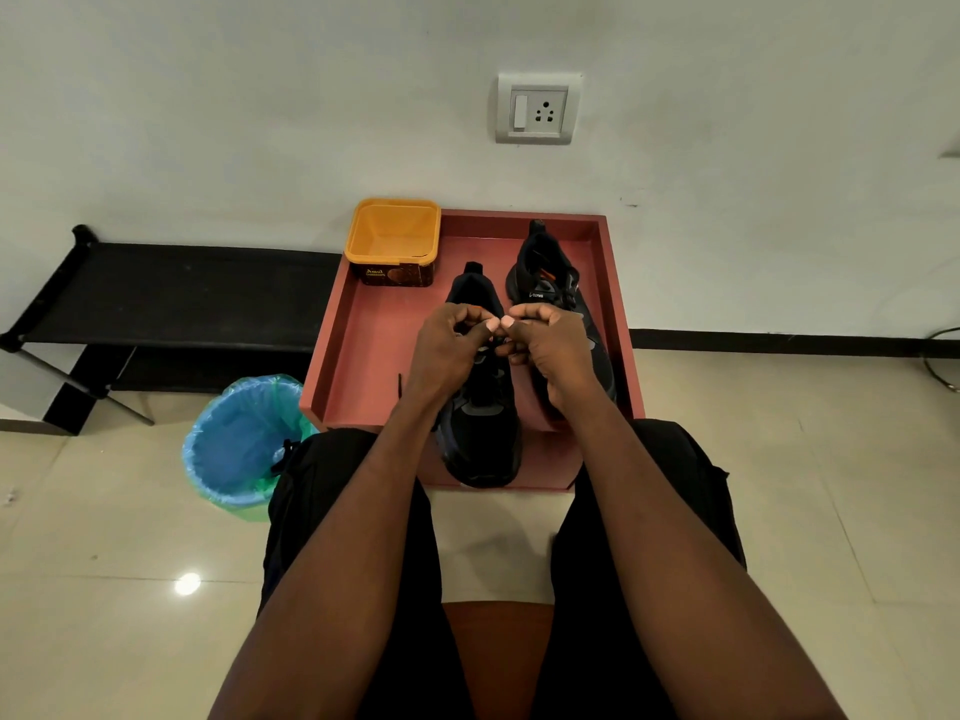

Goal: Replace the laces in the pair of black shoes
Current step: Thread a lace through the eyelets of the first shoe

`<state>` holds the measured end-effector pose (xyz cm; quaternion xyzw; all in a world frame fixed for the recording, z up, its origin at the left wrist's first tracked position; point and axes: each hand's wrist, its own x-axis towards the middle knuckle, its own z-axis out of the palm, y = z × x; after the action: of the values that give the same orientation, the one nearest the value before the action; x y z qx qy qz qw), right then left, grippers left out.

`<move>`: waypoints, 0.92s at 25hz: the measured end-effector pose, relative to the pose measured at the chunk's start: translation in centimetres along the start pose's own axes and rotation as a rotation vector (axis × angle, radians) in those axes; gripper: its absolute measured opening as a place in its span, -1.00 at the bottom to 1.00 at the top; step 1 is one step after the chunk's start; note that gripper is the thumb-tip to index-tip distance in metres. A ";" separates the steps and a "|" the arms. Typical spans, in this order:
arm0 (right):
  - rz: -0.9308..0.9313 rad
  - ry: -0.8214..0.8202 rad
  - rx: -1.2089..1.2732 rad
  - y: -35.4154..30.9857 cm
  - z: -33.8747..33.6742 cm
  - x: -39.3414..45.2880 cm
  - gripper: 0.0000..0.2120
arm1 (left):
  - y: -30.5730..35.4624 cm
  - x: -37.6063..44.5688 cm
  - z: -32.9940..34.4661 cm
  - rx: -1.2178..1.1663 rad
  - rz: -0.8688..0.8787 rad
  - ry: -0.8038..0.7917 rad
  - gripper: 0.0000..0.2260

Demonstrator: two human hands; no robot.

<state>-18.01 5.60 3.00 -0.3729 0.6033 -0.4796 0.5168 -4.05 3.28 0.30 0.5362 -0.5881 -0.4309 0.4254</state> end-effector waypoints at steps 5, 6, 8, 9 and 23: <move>0.065 0.152 -0.028 0.6 0.2 1.1 -0.82 | -0.3 0.7 1.0 0.390 -0.027 0.114 -0.94; 0.091 0.188 -0.077 0.7 0.1 1.3 -0.80 | -0.6 0.9 1.1 0.474 -0.064 0.120 -0.91; 0.138 0.210 -0.132 1.1 -0.1 1.4 -0.79 | -1.0 1.1 1.3 0.536 -0.100 0.118 -0.89; 0.155 0.200 -0.142 1.2 -0.1 1.4 -0.80 | -0.9 1.1 1.4 0.542 -0.112 0.111 -0.89; 0.192 -0.028 -0.275 2.2 0.9 0.9 -0.79 | -1.3 1.9 2.1 0.386 -0.287 0.036 -0.96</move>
<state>-17.22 5.17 0.62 -0.3876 0.6888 -0.3356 0.5125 -5.84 1.44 -1.43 0.6932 -0.5696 -0.3570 0.2598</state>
